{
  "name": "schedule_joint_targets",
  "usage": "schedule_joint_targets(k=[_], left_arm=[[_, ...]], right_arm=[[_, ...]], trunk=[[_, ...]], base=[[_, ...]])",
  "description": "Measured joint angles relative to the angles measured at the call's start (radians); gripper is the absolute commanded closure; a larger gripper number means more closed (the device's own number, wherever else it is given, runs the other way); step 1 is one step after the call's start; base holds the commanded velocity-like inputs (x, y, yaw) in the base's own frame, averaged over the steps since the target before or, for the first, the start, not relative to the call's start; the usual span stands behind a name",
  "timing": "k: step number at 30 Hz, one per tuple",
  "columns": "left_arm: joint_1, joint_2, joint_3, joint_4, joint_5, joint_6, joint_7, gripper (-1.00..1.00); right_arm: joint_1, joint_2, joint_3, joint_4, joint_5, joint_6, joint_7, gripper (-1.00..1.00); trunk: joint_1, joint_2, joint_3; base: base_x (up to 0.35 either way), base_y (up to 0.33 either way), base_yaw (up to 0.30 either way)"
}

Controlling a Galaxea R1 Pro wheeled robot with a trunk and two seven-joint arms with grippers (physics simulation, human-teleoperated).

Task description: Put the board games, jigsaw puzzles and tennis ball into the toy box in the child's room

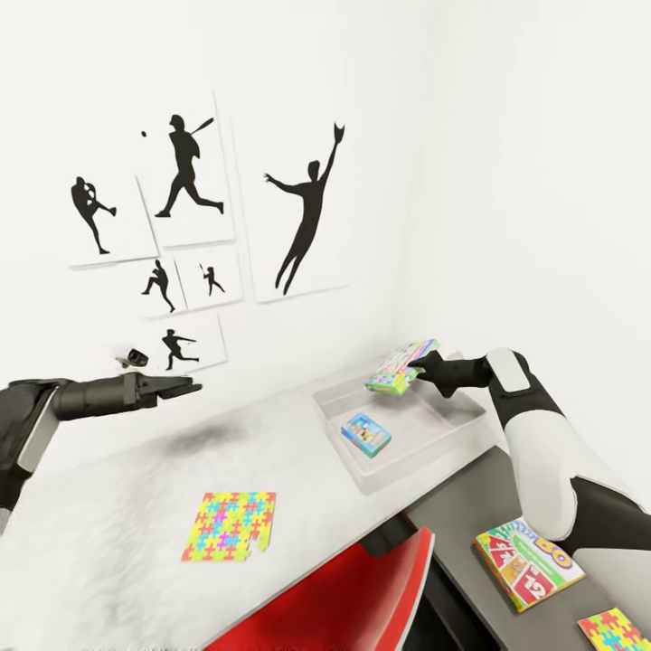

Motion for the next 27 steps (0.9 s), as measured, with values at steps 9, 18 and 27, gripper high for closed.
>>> schedule_joint_targets(k=[9,18,27], left_arm=[[-0.001,-0.180,-0.081,0.006,-0.008,0.000,-0.018,-1.00],[-0.002,-0.353,-0.133,0.010,-0.008,0.000,-0.015,-1.00],[-0.002,-0.359,-0.072,0.011,-0.007,0.000,-0.015,-1.00]], right_arm=[[0.002,-0.001,-0.041,0.003,0.002,0.001,0.000,1.00],[0.007,-0.002,-0.046,0.002,0.001,-0.001,0.002,1.00],[0.008,-0.003,-0.048,-0.001,0.001,-0.002,0.002,1.00]], trunk=[[0.000,0.000,-0.015],[0.000,0.000,-0.030],[0.000,0.000,-0.043]], base=[[0.000,0.000,0.072],[0.000,0.000,0.072],[0.000,0.000,0.044]])
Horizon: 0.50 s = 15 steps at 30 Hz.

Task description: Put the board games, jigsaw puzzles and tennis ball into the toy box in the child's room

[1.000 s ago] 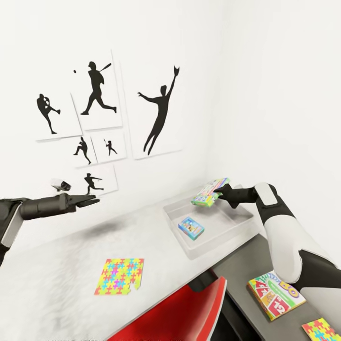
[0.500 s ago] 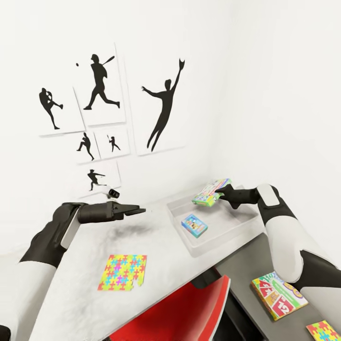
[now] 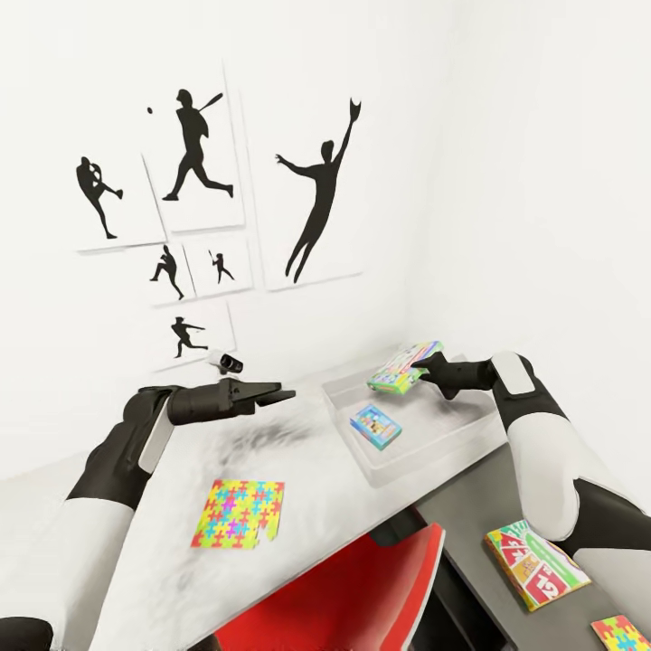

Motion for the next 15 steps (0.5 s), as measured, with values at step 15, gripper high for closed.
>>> schedule_joint_targets(k=[15], left_arm=[[0.000,0.001,0.017,0.000,-0.002,0.000,0.000,-1.00]], right_arm=[[0.004,0.000,-0.021,-0.005,0.001,0.003,0.000,1.00]], trunk=[[0.000,0.000,-0.008]], base=[[0.000,0.000,-0.030]])
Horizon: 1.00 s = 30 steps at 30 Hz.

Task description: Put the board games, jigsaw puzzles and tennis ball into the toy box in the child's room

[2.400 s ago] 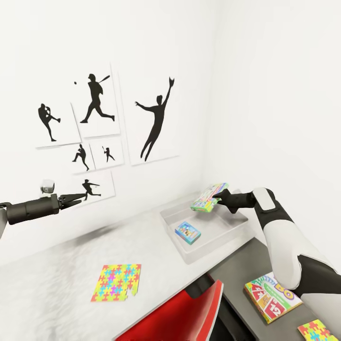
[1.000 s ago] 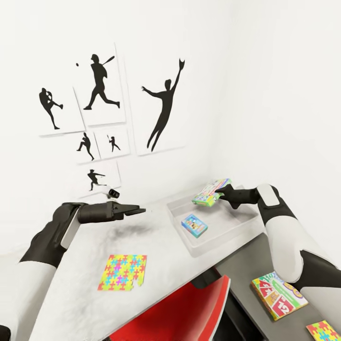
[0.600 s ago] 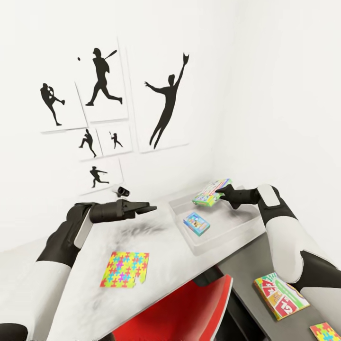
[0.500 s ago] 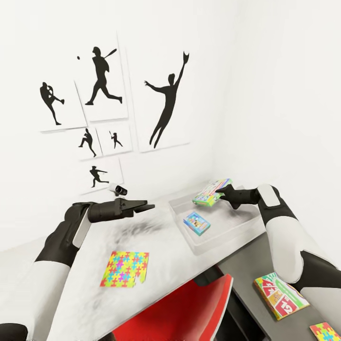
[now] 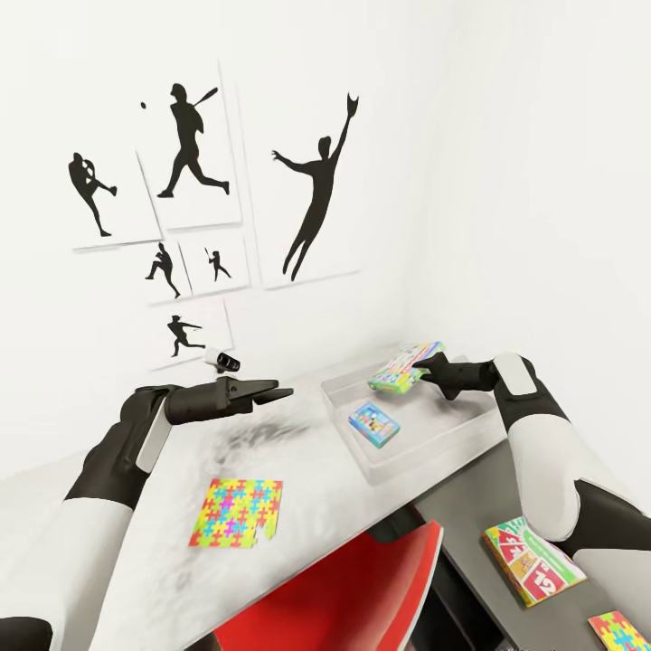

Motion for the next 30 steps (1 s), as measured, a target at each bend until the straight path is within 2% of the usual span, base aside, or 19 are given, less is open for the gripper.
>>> schedule_joint_targets(k=[6,12,18,21,30], left_arm=[[0.000,0.000,0.000,0.000,0.000,0.000,0.001,-1.00],[0.000,0.000,0.005,0.000,0.000,0.000,0.000,-1.00],[0.000,0.000,0.018,0.000,0.001,0.000,0.000,-1.00],[0.000,-0.001,0.020,0.000,0.001,0.000,0.000,-1.00],[0.000,-0.001,0.021,0.000,0.003,0.000,0.000,-1.00]], right_arm=[[0.000,-0.001,-0.001,-0.001,0.000,0.000,0.000,1.00],[0.000,-0.019,-0.003,-0.002,0.001,0.000,0.001,1.00],[0.000,-0.044,-0.050,-0.002,-0.002,0.002,0.002,1.00],[0.000,-0.046,-0.067,-0.002,-0.004,0.004,0.002,1.00],[0.000,-0.045,-0.070,-0.003,-0.004,0.005,0.002,1.00]], trunk=[[0.000,0.000,0.000],[0.000,0.000,-0.004],[0.000,0.000,-0.014],[0.000,0.000,-0.018],[0.000,0.000,-0.027]], base=[[0.000,0.000,-0.002],[0.000,0.000,0.000],[0.000,0.000,0.000],[0.000,0.000,0.000],[0.000,0.000,0.000]])
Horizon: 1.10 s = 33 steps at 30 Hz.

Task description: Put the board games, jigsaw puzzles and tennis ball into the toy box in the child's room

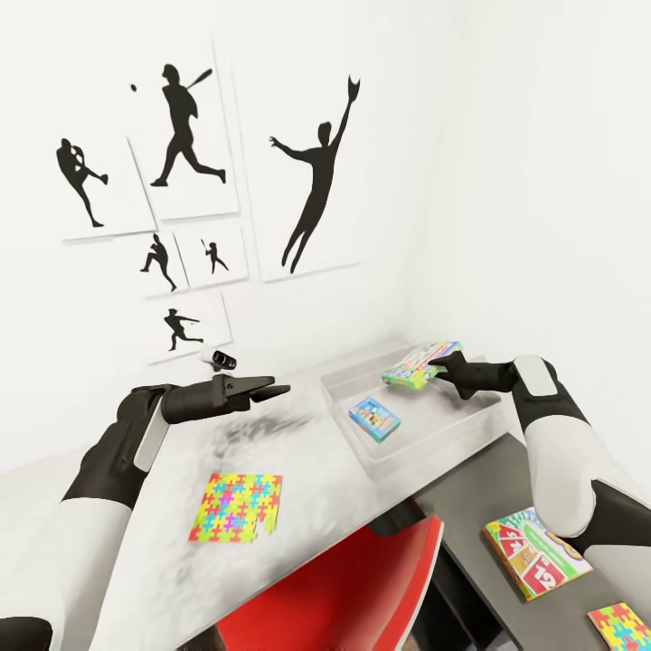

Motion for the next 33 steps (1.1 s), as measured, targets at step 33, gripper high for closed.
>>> schedule_joint_targets(k=[33], left_arm=[[-0.143,-0.002,0.067,0.000,0.008,0.000,-0.003,-1.00]], right_arm=[[-0.001,0.000,-0.003,0.000,0.000,-0.013,-0.002,1.00]], trunk=[[0.000,0.000,-0.053]], base=[[0.000,0.000,0.000]])
